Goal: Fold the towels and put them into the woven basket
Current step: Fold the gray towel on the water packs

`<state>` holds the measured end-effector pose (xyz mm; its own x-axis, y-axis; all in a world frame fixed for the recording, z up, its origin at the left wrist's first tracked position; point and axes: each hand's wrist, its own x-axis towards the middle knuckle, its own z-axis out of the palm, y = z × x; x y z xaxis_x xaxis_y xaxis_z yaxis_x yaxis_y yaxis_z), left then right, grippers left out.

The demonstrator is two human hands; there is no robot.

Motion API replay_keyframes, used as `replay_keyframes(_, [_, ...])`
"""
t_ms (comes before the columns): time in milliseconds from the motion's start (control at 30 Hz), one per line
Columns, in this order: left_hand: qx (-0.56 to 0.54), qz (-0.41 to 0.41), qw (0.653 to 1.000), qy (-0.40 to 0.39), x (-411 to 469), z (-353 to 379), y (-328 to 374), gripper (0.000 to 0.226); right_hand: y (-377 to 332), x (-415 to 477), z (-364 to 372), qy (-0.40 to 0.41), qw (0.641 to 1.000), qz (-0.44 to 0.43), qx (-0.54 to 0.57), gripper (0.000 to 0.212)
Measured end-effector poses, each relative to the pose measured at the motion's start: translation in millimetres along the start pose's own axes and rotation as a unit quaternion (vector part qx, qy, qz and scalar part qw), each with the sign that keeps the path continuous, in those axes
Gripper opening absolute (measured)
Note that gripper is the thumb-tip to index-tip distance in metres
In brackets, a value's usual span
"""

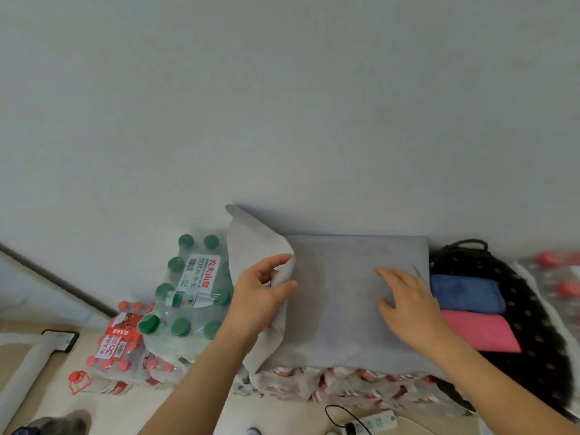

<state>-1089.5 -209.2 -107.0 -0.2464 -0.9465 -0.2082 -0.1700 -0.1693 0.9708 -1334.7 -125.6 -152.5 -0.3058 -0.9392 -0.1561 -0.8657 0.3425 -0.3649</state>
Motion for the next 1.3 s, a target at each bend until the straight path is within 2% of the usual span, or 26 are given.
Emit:
replay_keyframes(133, [0.051,0.01,0.99,-0.129,-5,74,1,0.041,38,-20,-7,-0.012,0.988,0.134,0.082,0.067])
replay_keyframes(233, [0.085,0.012,0.98,-0.181,-9,113,-4,0.044,57,-32,-10,-0.039,0.952,0.218,0.211,0.067])
replay_keyframes(400, [0.164,0.034,0.963,-0.211,-10,145,-26,0.046,72,-50,-14,-0.072,0.901,0.238,0.356,0.03])
replay_keyframes(467, [0.214,0.063,0.951,-0.216,-12,149,-33,0.042,80,-54,-11,-0.101,0.887,0.268,0.362,0.047])
replay_keyframes(533, [0.246,0.09,0.941,-0.214,-15,150,-37,0.04,90,-57,-8,-0.136,0.877,0.301,0.349,0.059])
replay_keyframes(600, [0.262,0.107,0.937,-0.207,-16,150,-39,0.038,101,-62,-8,-0.162,0.885,0.3,0.318,0.064])
replay_keyframes(667, [0.272,0.115,0.934,-0.199,-18,151,-41,0.031,112,-66,-10,-0.196,0.909,0.257,0.263,0.067])
replay_keyframes(767, [0.28,0.105,0.938,-0.177,-17,152,-44,0.013,114,-73,-4,-0.232,0.939,0.18,0.18,0.085])
replay_keyframes(900, [0.301,0.112,0.932,-0.167,-15,155,-47,0.013,112,-73,8,-0.156,0.972,0.137,0.114,0.074])
replay_keyframes(967, [0.299,0.11,0.934,-0.161,-15,156,-47,0.012,111,-73,5,-0.146,0.98,0.126,0.052,0.072])
replay_keyframes(1100, [0.296,0.115,0.936,-0.152,-15,157,-48,0.01,102,-78,16,-0.104,0.982,0.09,-0.129,0.098])
replay_keyframes(1167, [0.297,0.112,0.936,-0.15,-14,157,-49,0.011,101,-80,33,-0.025,0.983,0.072,-0.166,0.09])
replay_keyframes(1233, [0.294,0.107,0.938,-0.149,-14,157,-50,0.011,102,-80,40,0.05,0.987,0.037,-0.149,0.06])
replay_keyframes(1300, [0.284,0.104,0.941,-0.15,-14,157,-50,0.011,106,-77,33,0.062,0.992,0.03,-0.107,0.026])
